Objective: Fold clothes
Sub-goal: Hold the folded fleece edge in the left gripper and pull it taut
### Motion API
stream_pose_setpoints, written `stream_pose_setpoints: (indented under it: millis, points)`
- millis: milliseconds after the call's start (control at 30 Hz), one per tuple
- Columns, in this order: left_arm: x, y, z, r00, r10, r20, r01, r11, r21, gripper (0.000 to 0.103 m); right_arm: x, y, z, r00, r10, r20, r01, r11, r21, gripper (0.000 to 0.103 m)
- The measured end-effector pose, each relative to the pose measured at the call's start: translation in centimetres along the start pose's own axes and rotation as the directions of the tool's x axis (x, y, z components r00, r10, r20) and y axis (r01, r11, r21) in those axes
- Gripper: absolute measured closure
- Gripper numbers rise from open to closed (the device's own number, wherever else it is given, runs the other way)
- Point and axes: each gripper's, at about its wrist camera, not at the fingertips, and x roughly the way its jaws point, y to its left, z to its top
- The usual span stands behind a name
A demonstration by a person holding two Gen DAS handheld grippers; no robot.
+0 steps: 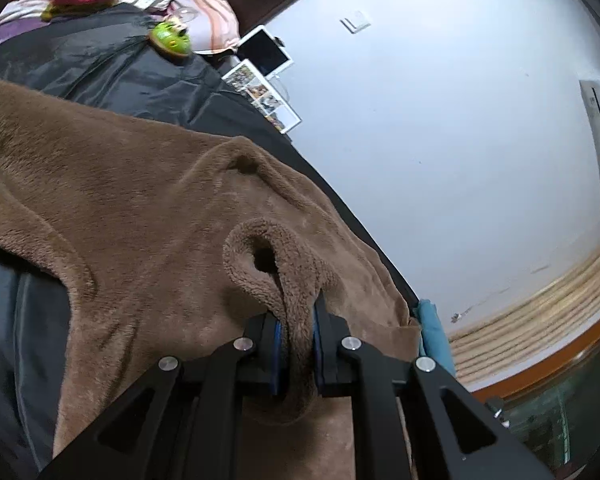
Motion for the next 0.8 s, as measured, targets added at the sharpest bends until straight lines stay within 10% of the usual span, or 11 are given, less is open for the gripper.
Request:
stream_pose_setpoints:
  millis: [333, 800]
  points:
    - [2.8, 0.1, -1.1, 0.994, 0.052, -0.097, -0.05, 0.999, 0.022, 0.089, -1.1, -3.3, -3.4, 0.998, 0.009, -0.057, -0.004, 0.996, 0.088, 0.02]
    - [2.8, 0.8, -0.8, 0.995, 0.018, -0.101, -0.019, 1.0, -0.005, 0.089, -2.8, 1.5, 1.8, 0.925, 0.378, 0.024, -0.379, 0.925, 0.016, 0.018]
